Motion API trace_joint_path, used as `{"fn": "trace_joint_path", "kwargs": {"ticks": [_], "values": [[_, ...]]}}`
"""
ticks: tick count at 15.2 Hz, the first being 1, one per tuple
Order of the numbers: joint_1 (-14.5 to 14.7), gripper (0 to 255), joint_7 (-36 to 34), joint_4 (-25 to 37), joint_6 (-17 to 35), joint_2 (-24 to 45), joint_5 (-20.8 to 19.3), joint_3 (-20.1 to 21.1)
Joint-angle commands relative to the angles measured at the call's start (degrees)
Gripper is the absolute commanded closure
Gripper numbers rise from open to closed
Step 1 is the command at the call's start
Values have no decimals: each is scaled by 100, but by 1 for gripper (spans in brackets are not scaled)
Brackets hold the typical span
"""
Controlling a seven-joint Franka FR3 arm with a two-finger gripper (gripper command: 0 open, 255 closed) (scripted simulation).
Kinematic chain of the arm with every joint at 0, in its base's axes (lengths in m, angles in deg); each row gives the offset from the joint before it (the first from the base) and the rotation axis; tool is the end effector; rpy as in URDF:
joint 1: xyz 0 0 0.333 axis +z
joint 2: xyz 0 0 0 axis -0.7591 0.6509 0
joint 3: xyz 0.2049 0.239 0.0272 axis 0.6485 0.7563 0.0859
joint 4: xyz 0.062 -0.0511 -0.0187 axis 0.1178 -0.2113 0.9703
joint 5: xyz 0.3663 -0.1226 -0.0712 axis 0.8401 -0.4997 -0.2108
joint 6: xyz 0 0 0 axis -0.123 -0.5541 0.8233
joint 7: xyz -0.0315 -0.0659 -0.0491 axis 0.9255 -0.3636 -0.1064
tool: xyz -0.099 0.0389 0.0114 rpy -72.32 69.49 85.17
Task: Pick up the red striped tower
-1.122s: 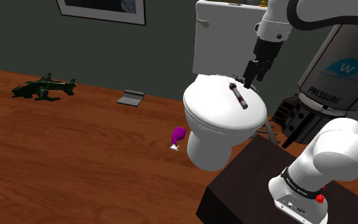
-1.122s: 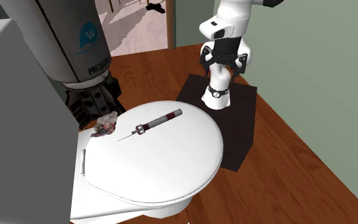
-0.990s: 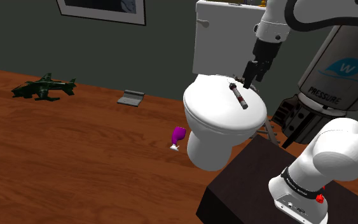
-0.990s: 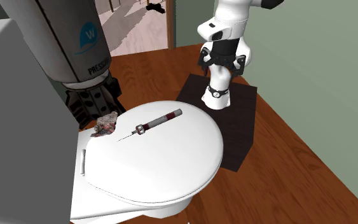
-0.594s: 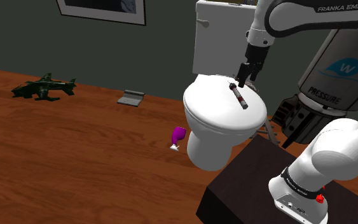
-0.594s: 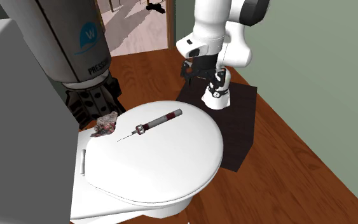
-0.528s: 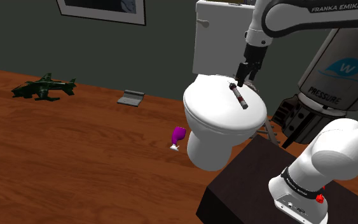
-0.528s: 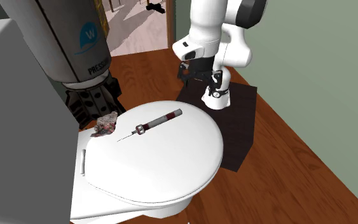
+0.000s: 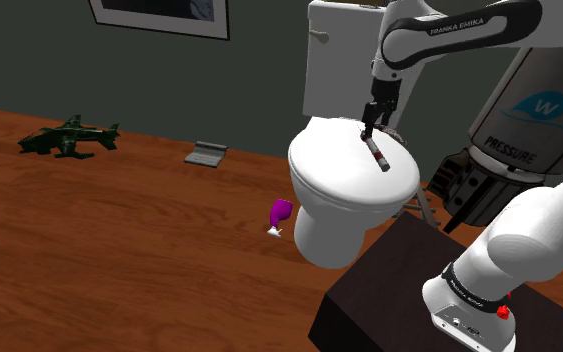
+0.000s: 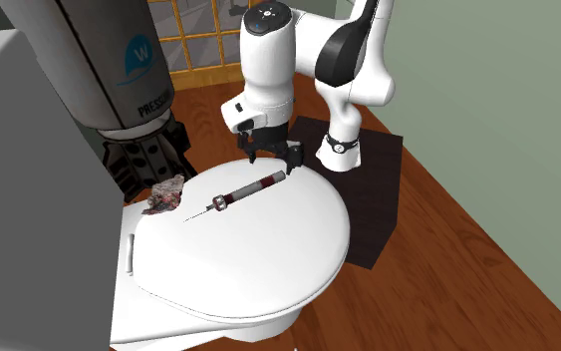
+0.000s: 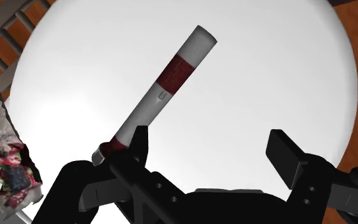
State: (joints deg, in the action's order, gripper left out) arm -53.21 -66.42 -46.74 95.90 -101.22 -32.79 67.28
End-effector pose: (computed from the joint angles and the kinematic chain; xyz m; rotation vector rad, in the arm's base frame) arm 0.4416 -0.1188 0.4756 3.0853 -0.0388 -0.1609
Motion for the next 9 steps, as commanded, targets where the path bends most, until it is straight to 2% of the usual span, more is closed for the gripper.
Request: {"fn": "trace_joint_path", "kwargs": {"ticks": [1,9], "values": [[-61,0,176,221,115,380,-35,-120],[-331,0,868,1431,438,2088,49,-484]]}}
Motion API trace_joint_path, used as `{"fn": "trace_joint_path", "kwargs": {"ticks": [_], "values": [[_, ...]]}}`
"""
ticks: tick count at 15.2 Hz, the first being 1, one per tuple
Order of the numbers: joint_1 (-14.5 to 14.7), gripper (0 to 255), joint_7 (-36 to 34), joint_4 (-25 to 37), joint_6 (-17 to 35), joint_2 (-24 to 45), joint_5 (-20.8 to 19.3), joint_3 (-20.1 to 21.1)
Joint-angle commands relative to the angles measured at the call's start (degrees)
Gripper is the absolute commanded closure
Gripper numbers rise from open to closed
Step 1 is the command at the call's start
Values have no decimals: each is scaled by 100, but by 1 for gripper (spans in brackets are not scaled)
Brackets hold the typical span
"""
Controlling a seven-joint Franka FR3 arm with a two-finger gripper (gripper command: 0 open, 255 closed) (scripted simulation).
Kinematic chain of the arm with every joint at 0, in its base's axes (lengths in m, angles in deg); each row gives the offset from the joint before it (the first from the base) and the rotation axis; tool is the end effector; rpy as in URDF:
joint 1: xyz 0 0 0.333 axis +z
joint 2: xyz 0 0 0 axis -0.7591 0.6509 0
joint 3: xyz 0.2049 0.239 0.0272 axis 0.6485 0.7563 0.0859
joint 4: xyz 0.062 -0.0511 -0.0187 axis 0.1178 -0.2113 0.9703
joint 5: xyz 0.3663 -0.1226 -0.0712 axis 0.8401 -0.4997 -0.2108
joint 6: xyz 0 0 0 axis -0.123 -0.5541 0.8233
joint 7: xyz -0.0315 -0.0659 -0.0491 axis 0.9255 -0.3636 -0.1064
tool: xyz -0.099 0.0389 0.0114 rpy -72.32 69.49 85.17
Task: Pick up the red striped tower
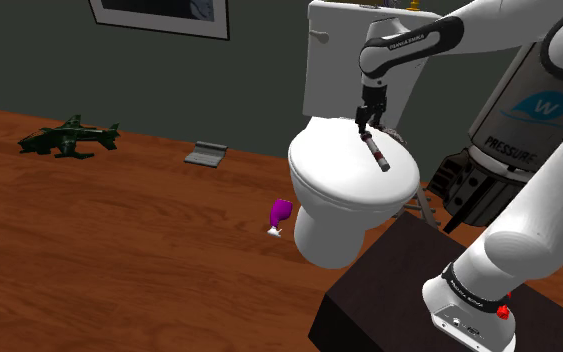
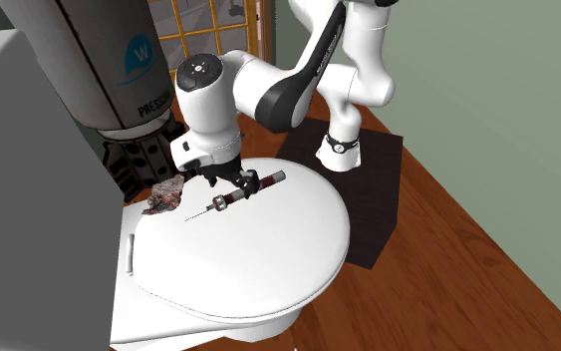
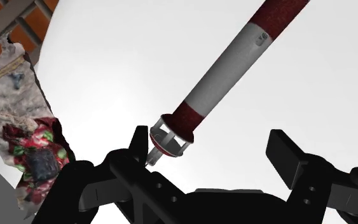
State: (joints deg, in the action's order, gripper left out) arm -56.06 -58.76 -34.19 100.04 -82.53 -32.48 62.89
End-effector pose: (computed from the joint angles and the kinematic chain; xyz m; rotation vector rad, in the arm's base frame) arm 0.5103 -0.1998 0.4205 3.0592 -0.0291 -0.2378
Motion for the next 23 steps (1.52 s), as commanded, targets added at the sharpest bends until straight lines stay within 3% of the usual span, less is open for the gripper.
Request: {"fn": "trace_joint_path", "kwargs": {"ticks": [1,3,12,13,23], "values": [[-89,0,187,360,39,440,45,-74],[-141,0,274,560,48,673,74,-98],[-161,0,251,264,580,916,115,-91],[-163,255,254,268,573,912,114,-92],[-159,255,253,299,511,880,109,-92]]}}
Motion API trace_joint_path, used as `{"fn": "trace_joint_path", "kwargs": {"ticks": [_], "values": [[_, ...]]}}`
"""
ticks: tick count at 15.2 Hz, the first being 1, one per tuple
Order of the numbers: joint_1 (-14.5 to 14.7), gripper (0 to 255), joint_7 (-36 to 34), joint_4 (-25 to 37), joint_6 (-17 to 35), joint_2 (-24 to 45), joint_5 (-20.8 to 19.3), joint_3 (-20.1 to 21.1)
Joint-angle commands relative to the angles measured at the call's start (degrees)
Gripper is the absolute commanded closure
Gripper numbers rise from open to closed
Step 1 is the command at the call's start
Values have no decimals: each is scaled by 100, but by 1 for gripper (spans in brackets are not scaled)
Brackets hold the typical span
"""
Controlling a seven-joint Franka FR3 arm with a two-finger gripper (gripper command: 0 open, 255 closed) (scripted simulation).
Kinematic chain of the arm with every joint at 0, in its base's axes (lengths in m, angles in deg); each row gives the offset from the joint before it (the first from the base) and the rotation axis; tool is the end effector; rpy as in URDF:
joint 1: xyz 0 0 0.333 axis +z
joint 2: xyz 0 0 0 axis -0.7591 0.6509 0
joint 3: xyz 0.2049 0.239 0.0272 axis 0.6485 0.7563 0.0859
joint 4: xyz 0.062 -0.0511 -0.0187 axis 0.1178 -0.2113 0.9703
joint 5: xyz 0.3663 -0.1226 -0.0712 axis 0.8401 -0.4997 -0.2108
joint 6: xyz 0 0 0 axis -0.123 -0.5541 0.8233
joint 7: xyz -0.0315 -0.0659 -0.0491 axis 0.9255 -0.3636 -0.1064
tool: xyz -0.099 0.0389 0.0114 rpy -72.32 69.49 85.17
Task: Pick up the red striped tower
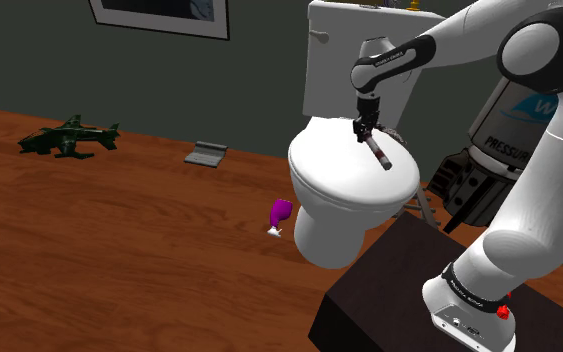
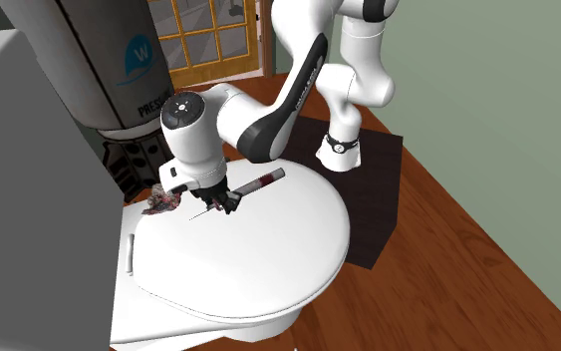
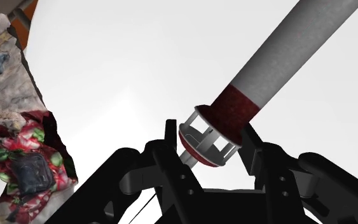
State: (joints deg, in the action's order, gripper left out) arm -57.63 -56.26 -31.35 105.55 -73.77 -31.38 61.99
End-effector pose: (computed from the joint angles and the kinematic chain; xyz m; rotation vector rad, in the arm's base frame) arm 0.5331 -0.2289 0.3663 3.0488 -0.0240 -0.2555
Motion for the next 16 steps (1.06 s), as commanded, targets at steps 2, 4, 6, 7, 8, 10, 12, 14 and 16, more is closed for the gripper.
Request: {"fn": "trace_joint_path", "kwargs": {"ticks": [2,4,6,7,8,10,12,14,16], "values": [[4,255,8,86,-180,-65,-14,-5],[9,255,14,167,-321,-127,-24,-6],[14,255,21,251,-462,-186,-34,-8],[17,255,25,294,-533,-214,-38,-8],[19,255,29,339,-604,-241,-43,-8],[23,255,37,433,-747,-292,-50,-9],[27,255,46,532,-890,-337,-57,-9],[31,255,56,637,-1035,-379,-63,-9],[31,255,57,645,-1046,-382,-63,-9]]}}
